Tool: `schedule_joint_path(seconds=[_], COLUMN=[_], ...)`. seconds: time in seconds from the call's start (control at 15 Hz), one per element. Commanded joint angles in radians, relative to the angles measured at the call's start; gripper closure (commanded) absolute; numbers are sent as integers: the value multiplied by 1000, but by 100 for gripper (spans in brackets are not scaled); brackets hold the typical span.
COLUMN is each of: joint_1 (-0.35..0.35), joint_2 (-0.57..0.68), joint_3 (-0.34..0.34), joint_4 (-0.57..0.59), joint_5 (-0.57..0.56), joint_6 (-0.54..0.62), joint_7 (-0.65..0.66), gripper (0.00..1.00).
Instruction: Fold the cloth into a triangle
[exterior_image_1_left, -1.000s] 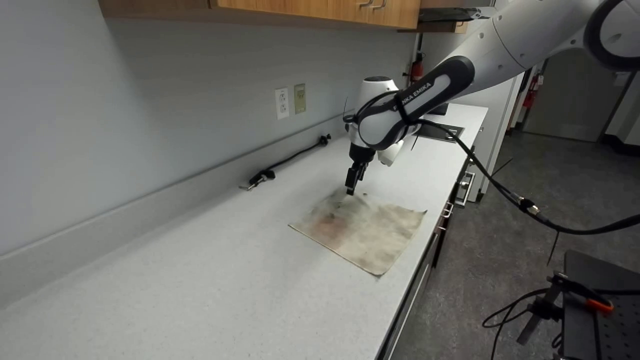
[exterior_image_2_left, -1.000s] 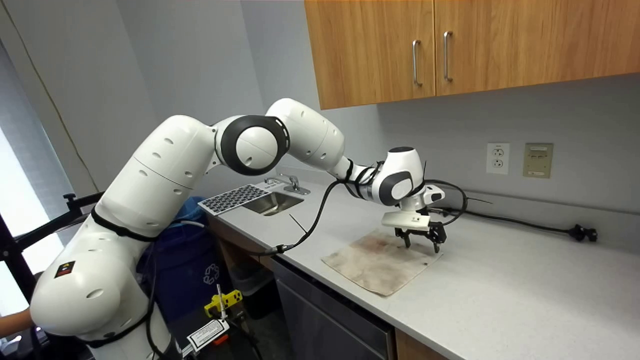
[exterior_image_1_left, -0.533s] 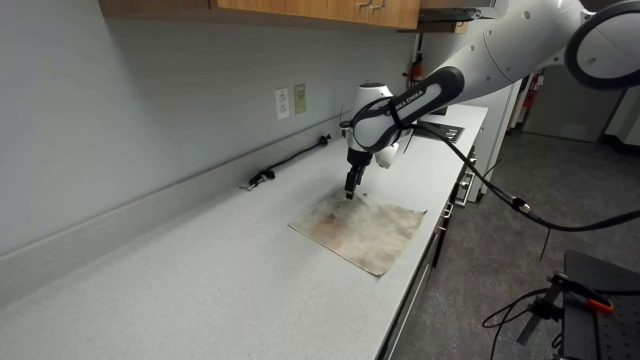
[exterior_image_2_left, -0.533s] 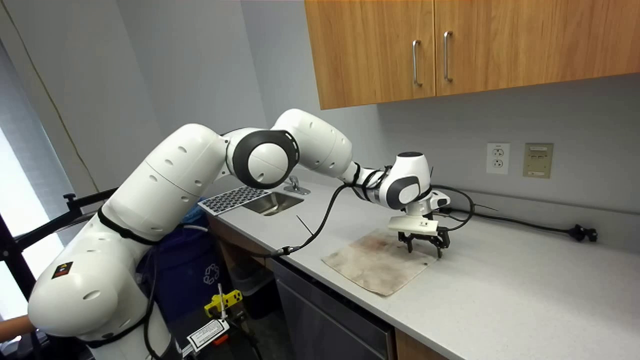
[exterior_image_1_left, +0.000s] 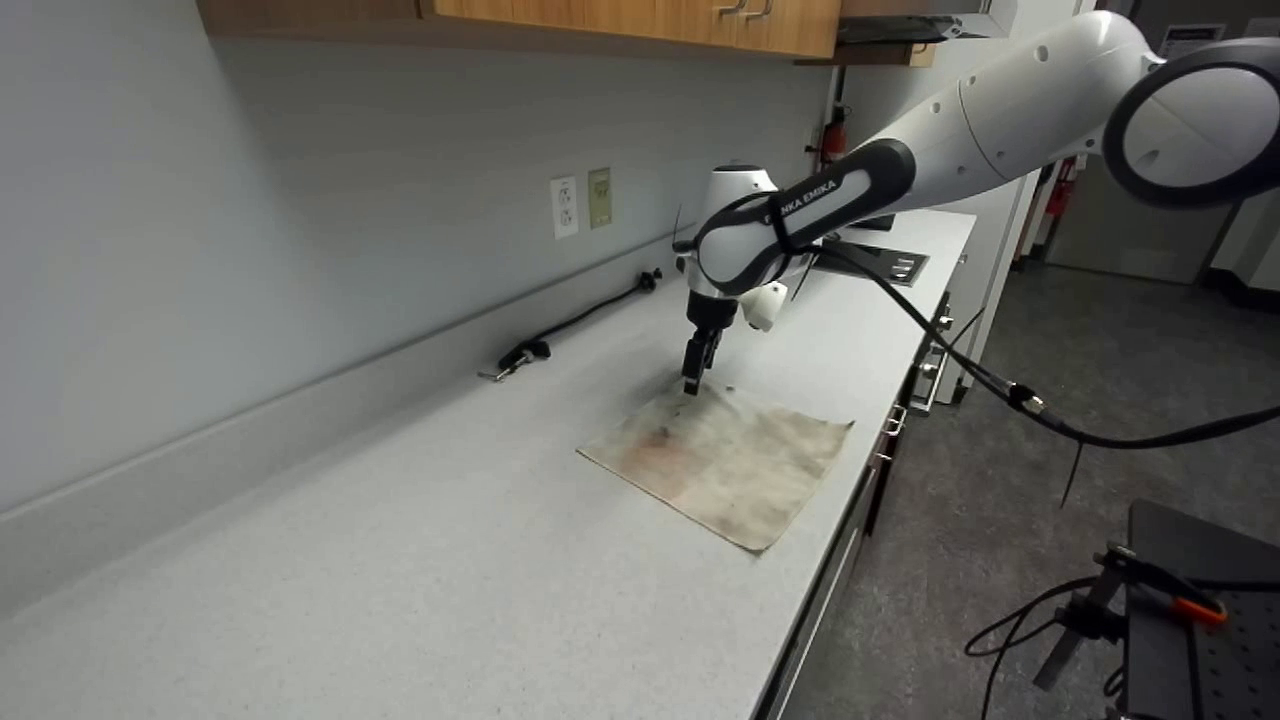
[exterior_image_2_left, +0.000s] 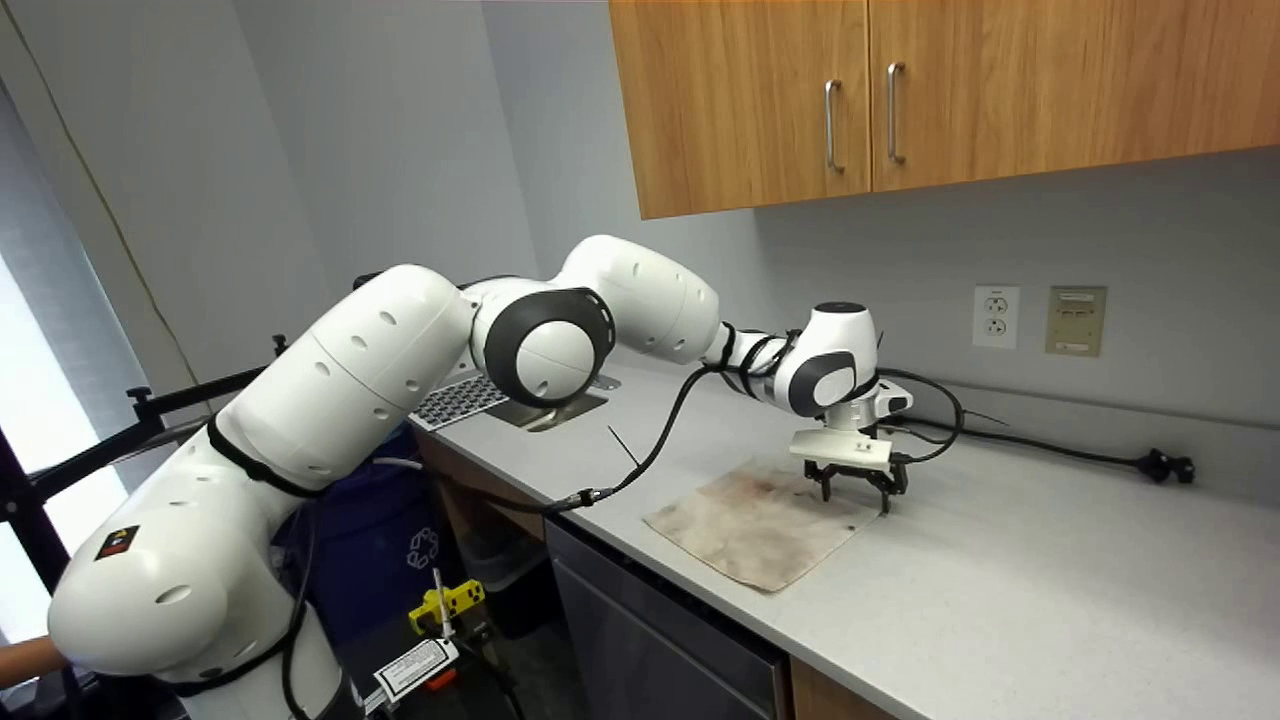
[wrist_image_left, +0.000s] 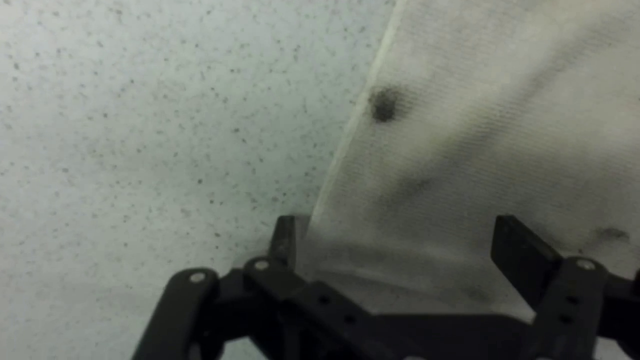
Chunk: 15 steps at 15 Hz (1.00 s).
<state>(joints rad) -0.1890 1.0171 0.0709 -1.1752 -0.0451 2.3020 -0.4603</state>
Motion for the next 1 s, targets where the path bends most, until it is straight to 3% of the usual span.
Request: schedule_joint_path(seconds=[0.0, 0.73, 0.8, 0.93], joint_1=[-17, -11, -10, -9], joint_2=[65, 133, 136, 138], joint_3=[22, 22, 22, 20], joint_4=[114, 217, 222, 235], joint_5=[23, 27, 27, 25], joint_6=[-62, -113, -118, -128], joint_7=[-41, -28, -28, -29], gripper=[0, 0, 18, 32])
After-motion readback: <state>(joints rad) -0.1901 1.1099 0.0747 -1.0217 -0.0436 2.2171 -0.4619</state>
